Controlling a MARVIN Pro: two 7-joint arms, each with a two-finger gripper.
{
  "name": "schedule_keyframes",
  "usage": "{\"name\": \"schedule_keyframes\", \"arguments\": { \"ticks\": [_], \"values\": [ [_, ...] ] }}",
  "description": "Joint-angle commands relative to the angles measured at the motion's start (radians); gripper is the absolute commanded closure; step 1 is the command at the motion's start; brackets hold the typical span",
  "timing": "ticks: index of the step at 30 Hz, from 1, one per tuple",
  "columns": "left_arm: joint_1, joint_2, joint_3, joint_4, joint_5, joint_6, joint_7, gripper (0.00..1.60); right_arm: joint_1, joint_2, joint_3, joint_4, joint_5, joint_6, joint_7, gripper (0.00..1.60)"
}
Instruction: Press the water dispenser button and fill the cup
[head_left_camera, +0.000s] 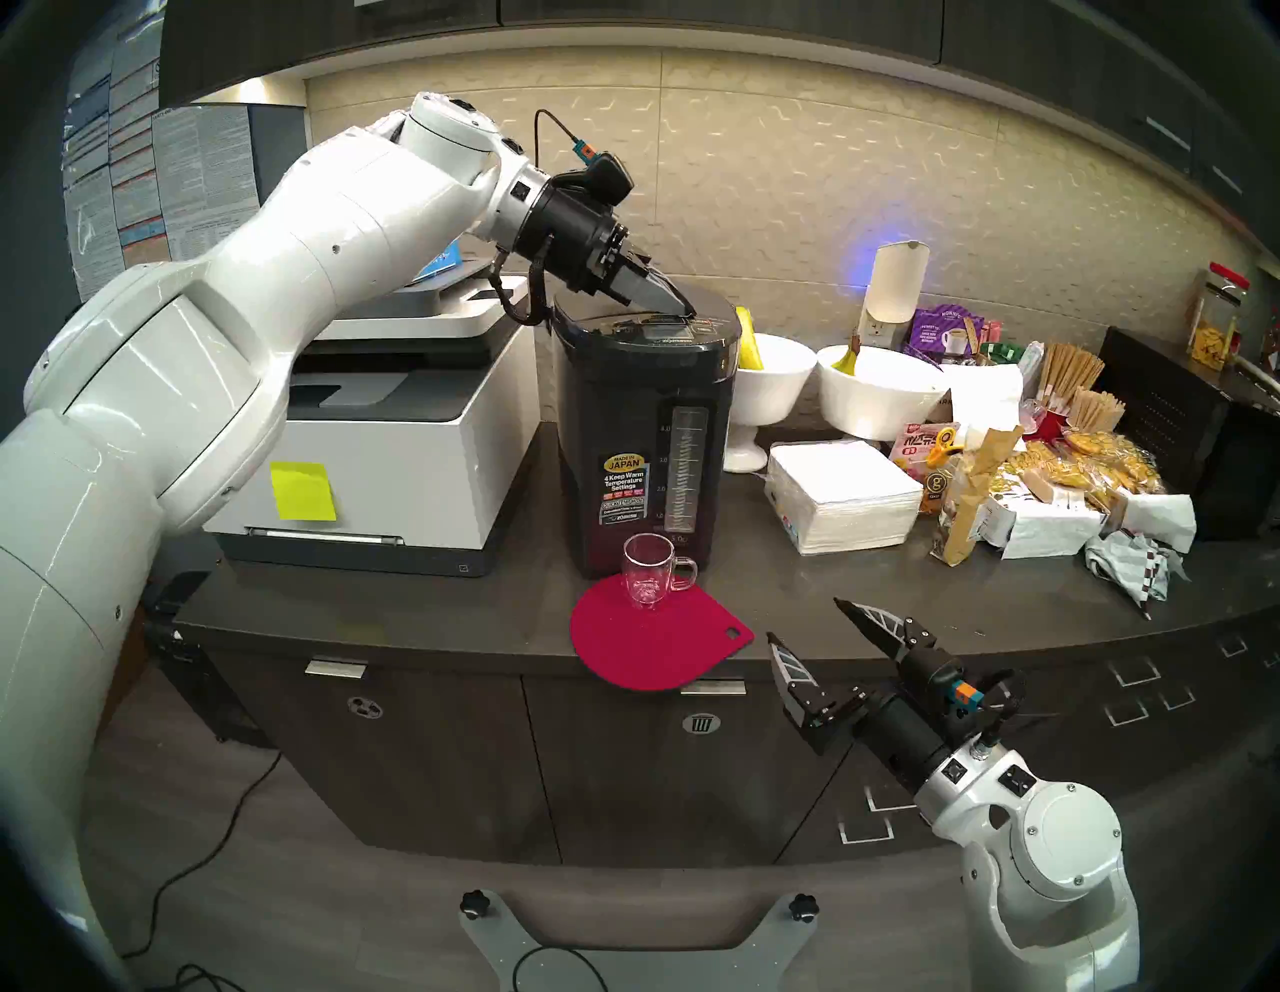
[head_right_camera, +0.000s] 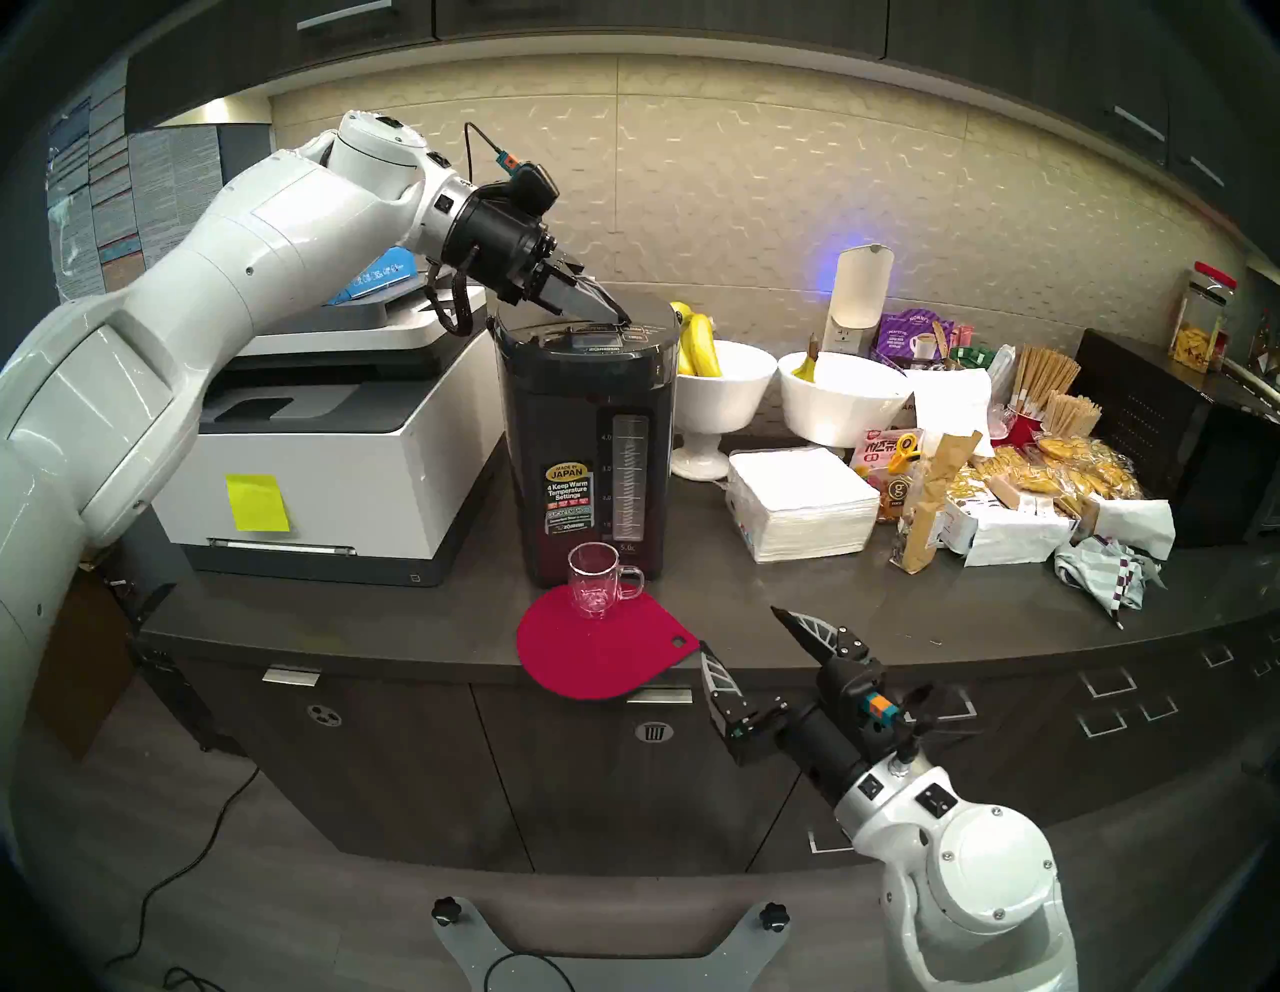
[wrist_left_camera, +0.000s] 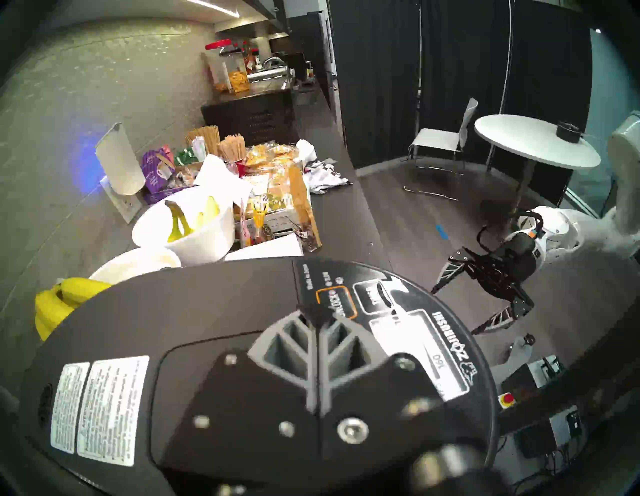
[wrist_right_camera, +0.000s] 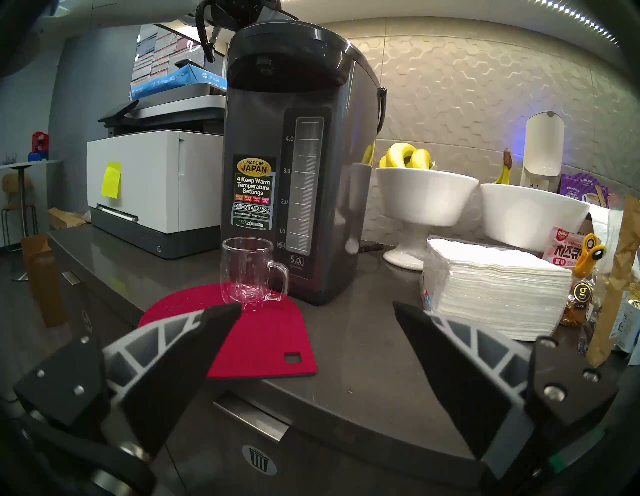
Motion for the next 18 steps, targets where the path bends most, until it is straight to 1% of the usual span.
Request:
{"name": "schedule_keyframes", "arguments": {
  "ticks": [1,7,18],
  "values": [
    [-0.030,0.012,-0.014,-0.024,-0.008,0.010,0.002,1.60,0.003,0.002,-0.002,-0.024,-0.001,-0.003,0.001,0.00],
    [-0.033,0.032,-0.011,-0.063,-0.007,0.026,0.002,1.60,0.004,0.002,-0.002,-0.024,-0.001,-0.003,0.001,0.00],
    [-0.015,0.093,-0.011,-0.170,-0.007,0.072,0.002,1.60,0.003,0.001,-0.002,-0.024,-0.002,-0.003,0.002,0.00]
  ]
}}
